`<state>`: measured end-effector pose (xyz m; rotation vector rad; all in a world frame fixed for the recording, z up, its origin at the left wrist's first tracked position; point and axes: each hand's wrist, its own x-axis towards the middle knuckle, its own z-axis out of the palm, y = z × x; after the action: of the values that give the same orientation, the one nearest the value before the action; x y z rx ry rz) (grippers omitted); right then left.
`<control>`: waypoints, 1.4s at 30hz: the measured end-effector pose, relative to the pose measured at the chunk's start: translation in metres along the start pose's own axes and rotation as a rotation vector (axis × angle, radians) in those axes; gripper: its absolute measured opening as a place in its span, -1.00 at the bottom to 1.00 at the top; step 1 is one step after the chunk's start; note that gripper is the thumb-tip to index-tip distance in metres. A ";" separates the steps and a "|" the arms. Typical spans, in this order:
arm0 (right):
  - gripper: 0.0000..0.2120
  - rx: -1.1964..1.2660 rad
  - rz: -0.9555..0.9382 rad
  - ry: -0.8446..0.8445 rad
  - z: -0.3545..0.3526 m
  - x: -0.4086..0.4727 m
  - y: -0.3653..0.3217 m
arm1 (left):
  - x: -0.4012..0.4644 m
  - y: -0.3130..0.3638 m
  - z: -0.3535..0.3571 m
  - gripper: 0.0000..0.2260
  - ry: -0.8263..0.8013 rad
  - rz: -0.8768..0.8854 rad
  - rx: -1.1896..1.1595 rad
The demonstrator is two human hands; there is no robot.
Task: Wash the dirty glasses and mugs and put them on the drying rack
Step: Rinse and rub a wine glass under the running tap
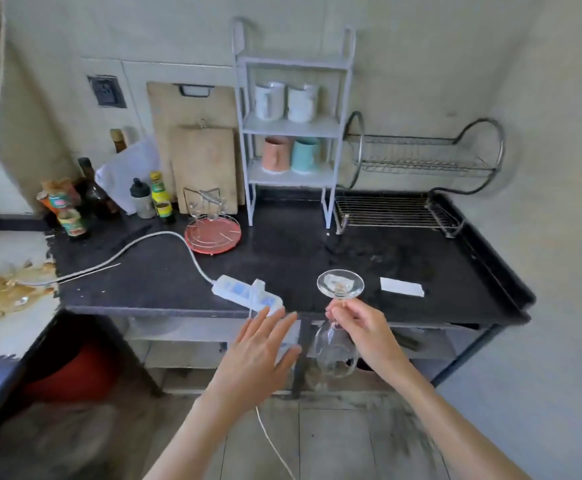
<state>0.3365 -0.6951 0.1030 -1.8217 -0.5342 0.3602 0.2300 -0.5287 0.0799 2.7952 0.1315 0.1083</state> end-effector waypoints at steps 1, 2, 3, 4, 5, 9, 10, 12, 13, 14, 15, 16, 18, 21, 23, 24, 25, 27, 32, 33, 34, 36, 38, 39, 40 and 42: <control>-0.80 -0.003 0.006 0.023 -0.016 0.005 0.006 | 0.016 0.008 0.006 -0.27 0.016 0.034 -0.016; -0.79 -0.007 0.012 0.045 -0.031 0.011 0.011 | 0.031 0.015 0.010 -0.20 0.026 0.060 -0.020; -0.79 -0.012 0.022 0.066 -0.044 0.017 0.017 | 0.047 0.021 0.013 -0.16 0.014 0.080 -0.014; -0.80 -0.015 0.034 0.086 -0.055 0.025 0.022 | 0.062 0.027 0.016 -0.18 -0.005 0.089 -0.012; -0.80 -0.016 0.047 0.105 -0.065 0.034 0.027 | 0.077 0.031 0.019 -0.24 -0.014 0.099 -0.005; -0.80 -0.020 0.073 0.157 -0.096 0.079 0.045 | 0.139 0.031 0.034 -0.41 -0.070 0.136 0.084; -0.80 -0.018 0.075 0.166 -0.102 0.092 0.049 | 0.156 0.029 0.037 -0.41 -0.084 0.132 0.080; -0.81 -0.022 0.083 0.177 -0.115 0.122 0.056 | 0.194 0.023 0.040 -0.39 -0.074 0.149 0.092; -0.82 -0.032 0.085 0.184 -0.121 0.138 0.059 | 0.214 0.020 0.041 -0.35 -0.064 0.167 0.093; -0.83 -0.040 0.087 0.194 -0.128 0.154 0.062 | 0.234 0.017 0.041 -0.30 -0.053 0.185 0.077; -0.85 -0.045 0.092 0.208 -0.134 0.171 0.064 | 0.255 0.014 0.041 -0.25 -0.044 0.197 0.049; -0.86 -0.050 0.095 0.221 -0.140 0.188 0.066 | 0.273 0.011 0.041 -0.23 -0.060 0.189 0.026; -0.88 -0.048 0.105 0.241 -0.149 0.220 0.070 | 0.306 0.005 0.042 -0.22 -0.067 0.180 0.023; -0.86 -0.015 0.154 0.277 -0.159 0.259 0.078 | 0.344 -0.002 0.046 -0.21 -0.102 0.171 0.033; -0.83 -0.028 0.159 0.284 -0.166 0.280 0.083 | 0.364 -0.003 0.049 -0.21 -0.134 0.172 0.033; -0.82 -0.025 0.157 0.280 -0.170 0.289 0.083 | 0.375 -0.003 0.050 -0.23 -0.138 0.173 0.032; -0.82 -0.014 0.147 0.275 -0.175 0.299 0.081 | 0.386 -0.002 0.049 -0.26 -0.117 0.175 0.020; -0.83 0.012 0.090 0.268 -0.190 0.318 0.071 | 0.411 0.002 0.045 -0.36 -0.021 0.179 -0.020; -0.82 0.074 -0.151 0.259 -0.233 0.379 0.019 | 0.474 0.013 0.025 -0.42 0.243 0.183 -0.024; -0.83 0.079 -0.178 0.260 -0.241 0.394 0.010 | 0.485 0.015 0.020 -0.42 0.280 0.186 0.005; -0.84 0.092 -0.197 0.260 -0.249 0.410 0.003 | 0.496 0.017 0.016 -0.42 0.304 0.187 0.044; -0.86 0.134 -0.220 0.263 -0.263 0.442 -0.007 | 0.514 0.023 0.010 -0.42 0.324 0.180 0.126; -0.87 0.153 -0.225 0.258 -0.273 0.475 -0.011 | 0.528 0.028 0.007 -0.44 0.333 0.160 0.189; -0.88 0.149 -0.221 0.247 -0.275 0.490 -0.011 | 0.533 0.028 0.008 -0.45 0.333 0.148 0.215; -0.88 0.128 -0.212 0.229 -0.276 0.506 -0.008 | 0.536 0.028 0.008 -0.45 0.330 0.136 0.235; -0.88 0.029 -0.192 0.179 -0.271 0.532 0.001 | 0.540 0.027 0.011 -0.46 0.329 0.120 0.260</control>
<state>0.9233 -0.6355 0.1962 -1.7376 -0.5695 0.0737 0.7693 -0.5013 0.1111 3.0190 0.0592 0.6229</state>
